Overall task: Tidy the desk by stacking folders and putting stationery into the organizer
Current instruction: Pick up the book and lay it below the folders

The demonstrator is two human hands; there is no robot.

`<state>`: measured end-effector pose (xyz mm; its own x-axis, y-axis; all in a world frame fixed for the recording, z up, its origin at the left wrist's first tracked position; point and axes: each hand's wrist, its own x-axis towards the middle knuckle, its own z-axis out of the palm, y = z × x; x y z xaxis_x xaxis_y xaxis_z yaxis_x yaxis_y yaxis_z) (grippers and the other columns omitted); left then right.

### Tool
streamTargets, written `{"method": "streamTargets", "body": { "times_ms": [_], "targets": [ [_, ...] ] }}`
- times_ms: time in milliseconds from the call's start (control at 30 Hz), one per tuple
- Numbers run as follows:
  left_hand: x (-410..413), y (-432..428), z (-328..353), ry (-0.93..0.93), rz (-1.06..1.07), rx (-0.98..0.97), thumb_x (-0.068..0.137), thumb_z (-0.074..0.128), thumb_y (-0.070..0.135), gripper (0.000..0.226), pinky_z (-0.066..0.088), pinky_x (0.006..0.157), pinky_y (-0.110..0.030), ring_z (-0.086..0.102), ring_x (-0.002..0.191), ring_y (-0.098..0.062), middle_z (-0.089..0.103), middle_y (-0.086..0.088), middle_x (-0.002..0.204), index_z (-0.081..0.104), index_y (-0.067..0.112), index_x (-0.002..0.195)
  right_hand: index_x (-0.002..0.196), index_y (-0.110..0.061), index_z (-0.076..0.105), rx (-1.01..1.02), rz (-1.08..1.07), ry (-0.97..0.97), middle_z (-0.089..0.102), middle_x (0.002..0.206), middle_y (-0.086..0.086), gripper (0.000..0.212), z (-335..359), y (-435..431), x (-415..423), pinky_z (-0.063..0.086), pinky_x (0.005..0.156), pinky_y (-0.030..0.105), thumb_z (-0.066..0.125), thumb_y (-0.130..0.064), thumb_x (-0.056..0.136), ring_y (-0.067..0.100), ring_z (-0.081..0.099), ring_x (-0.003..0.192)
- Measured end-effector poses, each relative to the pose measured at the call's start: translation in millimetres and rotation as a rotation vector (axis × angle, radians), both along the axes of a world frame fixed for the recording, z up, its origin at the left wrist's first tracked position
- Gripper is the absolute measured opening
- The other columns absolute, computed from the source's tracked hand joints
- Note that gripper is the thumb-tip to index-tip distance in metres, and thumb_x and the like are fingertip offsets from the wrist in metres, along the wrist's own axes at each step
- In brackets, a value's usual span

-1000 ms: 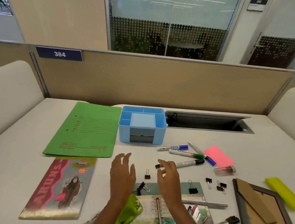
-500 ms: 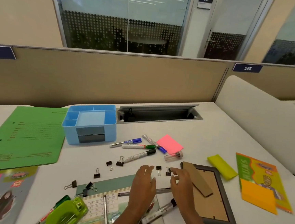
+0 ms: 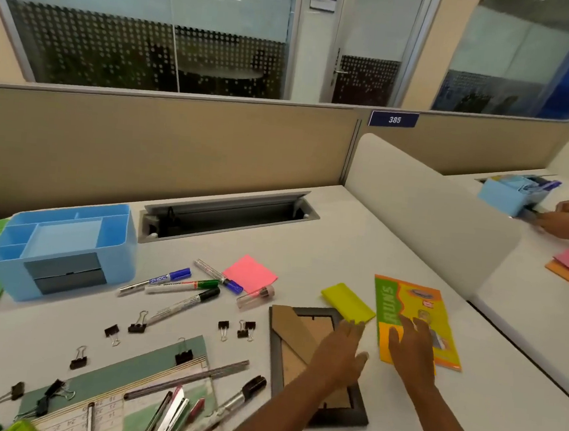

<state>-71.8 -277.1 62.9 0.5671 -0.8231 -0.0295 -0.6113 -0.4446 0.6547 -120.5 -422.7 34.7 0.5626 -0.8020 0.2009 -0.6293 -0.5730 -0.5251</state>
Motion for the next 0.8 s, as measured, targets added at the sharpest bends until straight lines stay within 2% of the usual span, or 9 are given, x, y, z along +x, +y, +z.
{"method": "streamTargets", "body": {
  "times_ms": [100,233,300,400,533,700,800],
  "targets": [
    [-5.7,-33.1,-1.9,0.034,-0.085,0.046,0.098,0.041,0.022,0.056,0.019,0.111,-0.036,0.017,0.140,-0.027,0.018,-0.016,0.152,0.017,0.005,0.145,0.116,0.006,0.057,-0.018,-0.075,0.076,0.049,0.122,0.037,0.033,2.1,-32.7,-11.6,0.036,0.094,0.057,0.053,-0.006,0.086,0.050,0.043,0.117],
    [-8.5,-65.5,-5.1,0.052,-0.138,0.173,0.099,0.037,0.026,0.055,0.018,0.111,-0.038,0.012,0.141,-0.026,0.012,-0.017,0.153,0.015,0.007,0.146,0.127,-0.002,0.047,0.138,-0.185,0.200,0.042,0.126,0.032,0.037,7.1,-59.0,-19.9,0.031,0.100,0.051,0.045,-0.015,0.092,0.043,0.035,0.122],
    [-7.7,-74.8,-7.1,0.037,-0.143,0.224,0.099,0.037,0.027,0.055,0.020,0.110,-0.041,0.012,0.141,-0.027,0.011,-0.018,0.153,0.016,0.007,0.146,0.131,-0.004,0.041,0.236,-0.198,0.230,0.040,0.127,0.031,0.039,8.2,-65.7,-19.7,0.031,0.102,0.048,0.039,-0.021,0.095,0.042,0.035,0.123],
    [-4.7,-82.6,-11.7,-0.017,-0.149,0.275,0.099,0.036,0.028,0.053,0.025,0.107,-0.042,0.017,0.139,-0.029,0.008,-0.018,0.153,0.021,0.005,0.144,0.132,-0.003,0.038,0.248,-0.182,0.276,0.041,0.128,0.030,0.041,7.6,-70.7,-17.0,0.035,0.100,0.044,0.038,-0.022,0.096,0.041,0.037,0.122],
    [-2.3,-87.6,-16.0,-0.007,-0.127,0.268,0.098,0.039,0.029,0.047,0.034,0.100,-0.040,0.034,0.129,-0.033,0.013,-0.018,0.152,0.034,0.002,0.135,0.127,0.004,0.039,0.263,-0.207,0.264,0.041,0.127,0.031,0.043,12.2,-76.8,-14.8,0.038,0.096,0.042,0.047,-0.021,0.093,0.042,0.039,0.119],
    [3.4,-85.7,-17.4,0.026,-0.093,0.207,0.097,0.041,0.029,0.049,0.029,0.101,-0.034,0.031,0.132,-0.030,0.012,-0.018,0.152,0.034,0.000,0.136,0.119,0.008,0.046,0.462,-0.303,0.182,0.046,0.126,0.030,0.045,18.4,-95.4,-13.6,0.037,0.097,0.043,0.059,-0.022,0.088,0.042,0.042,0.118],
    [6.8,-82.1,-18.7,0.042,-0.080,0.192,0.097,0.043,0.027,0.052,0.027,0.104,-0.033,0.026,0.135,-0.030,0.009,-0.019,0.153,0.028,0.003,0.140,0.103,0.008,0.056,0.553,-0.296,0.085,0.058,0.114,0.029,0.033,21.7,-104.6,-14.9,0.042,0.086,0.039,0.061,-0.019,0.086,0.037,0.054,0.101]
  ]
}}
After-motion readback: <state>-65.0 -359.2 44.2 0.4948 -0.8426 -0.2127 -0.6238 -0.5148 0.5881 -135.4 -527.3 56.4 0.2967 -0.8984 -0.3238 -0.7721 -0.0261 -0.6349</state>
